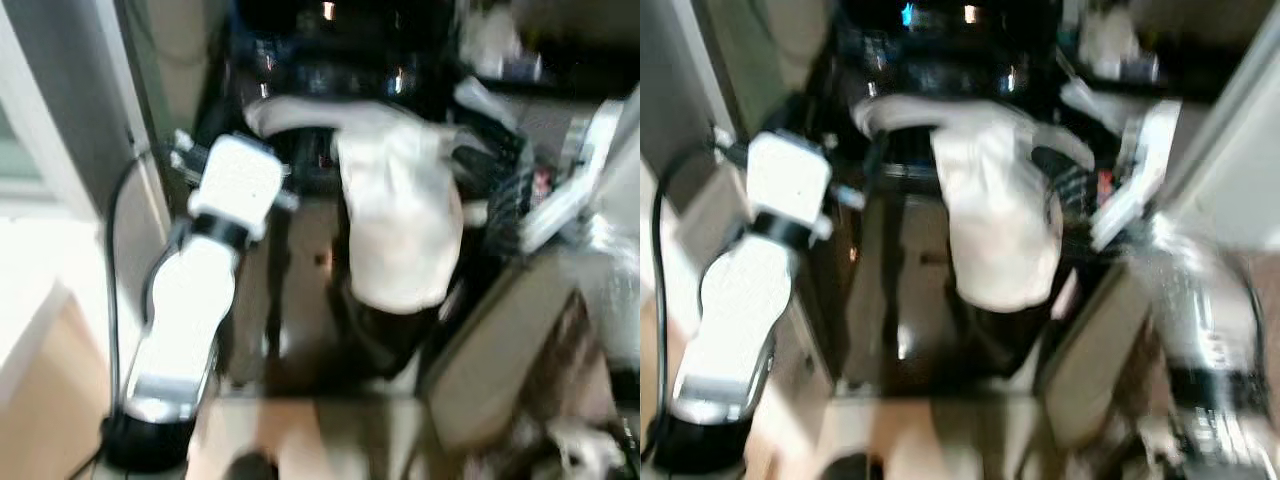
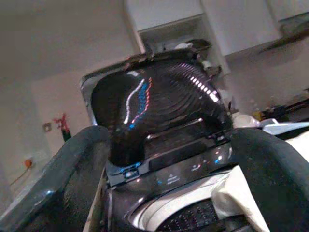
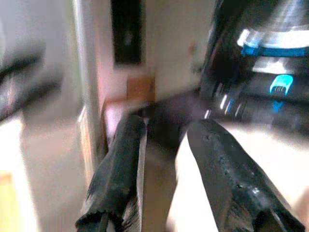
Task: Clothes washing
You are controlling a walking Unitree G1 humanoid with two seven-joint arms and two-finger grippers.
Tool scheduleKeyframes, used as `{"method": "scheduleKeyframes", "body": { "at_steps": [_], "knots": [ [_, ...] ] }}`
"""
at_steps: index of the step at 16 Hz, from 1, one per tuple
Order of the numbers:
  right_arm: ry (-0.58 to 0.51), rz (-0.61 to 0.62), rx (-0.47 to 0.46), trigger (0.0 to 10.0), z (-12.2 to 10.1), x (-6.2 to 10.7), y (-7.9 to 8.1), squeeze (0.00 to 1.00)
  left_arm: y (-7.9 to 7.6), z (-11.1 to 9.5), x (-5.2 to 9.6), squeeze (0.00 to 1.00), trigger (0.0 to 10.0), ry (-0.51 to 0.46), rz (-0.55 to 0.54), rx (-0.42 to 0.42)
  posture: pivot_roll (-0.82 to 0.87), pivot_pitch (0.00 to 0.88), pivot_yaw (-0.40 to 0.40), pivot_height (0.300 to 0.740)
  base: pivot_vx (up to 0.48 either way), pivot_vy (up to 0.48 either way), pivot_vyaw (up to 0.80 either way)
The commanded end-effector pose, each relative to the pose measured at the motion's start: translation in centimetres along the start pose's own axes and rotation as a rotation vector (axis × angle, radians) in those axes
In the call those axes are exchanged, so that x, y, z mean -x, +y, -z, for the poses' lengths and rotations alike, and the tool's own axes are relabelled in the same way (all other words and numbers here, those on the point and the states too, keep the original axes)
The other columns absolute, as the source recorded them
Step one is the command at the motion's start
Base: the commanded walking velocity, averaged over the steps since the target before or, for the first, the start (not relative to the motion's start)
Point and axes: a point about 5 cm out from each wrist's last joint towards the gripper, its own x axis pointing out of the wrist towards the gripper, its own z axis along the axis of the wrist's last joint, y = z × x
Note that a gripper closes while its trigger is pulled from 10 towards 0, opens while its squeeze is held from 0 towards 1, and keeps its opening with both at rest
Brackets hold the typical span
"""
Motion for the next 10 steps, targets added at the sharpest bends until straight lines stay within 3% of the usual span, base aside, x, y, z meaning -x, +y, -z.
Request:
{"method": "scheduleKeyframes", "body": {
  "at_steps": [1, 3, 5, 7, 10],
  "knots": [
    [0.137, -0.07, -0.005, 10.0, 2.6, 0.5, 1.7, 0.0, -0.5, -0.2, -0.4, 0.0, 10.0, -0.018, 0.034, 0.012, 0.0, 0.03, -0.02, 0.74, 0.0, 0.0, 0.0],
    [0.224, -0.036, -0.023, 10.0, 4.8, 0.9, 1.7, 0.0, -0.6, -0.2, -0.6, 0.0, 10.0, -0.022, 0.036, 0.008, 0.0, 0.022, -0.02, 0.74, 0.0, 0.0, 0.0],
    [0.378, 0.092, -0.041, 10.0, 9.7, 1.3, 1.0, 0.0, -0.6, -0.2, -0.5, 0.0, 10.0, -0.019, 0.036, 0.01, 0.03, 0.022, -0.022, 0.74, 0.0, 0.0, 0.0],
    [0.478, 0.243, 0.084, 10.0, 13.1, 0.6, 0.1, 0.0, -0.5, -0.1, -0.3, 0.0, 10.0, -0.011, 0.036, 0.012, 0.05, 0.028, -0.025, 0.74, 0.0, 0.0, 0.0],
    [0.517, 0.408, 0.069, 10.0, 16.1, -2.0, 0.1, 0.0, 0.0, 0.2, -0.1, 0.0, 10.0, 0.023, -0.011, 0.054, 0.08, 0.047, -0.017, 0.74, 0.0, 0.0, 0.0]
  ]
}}
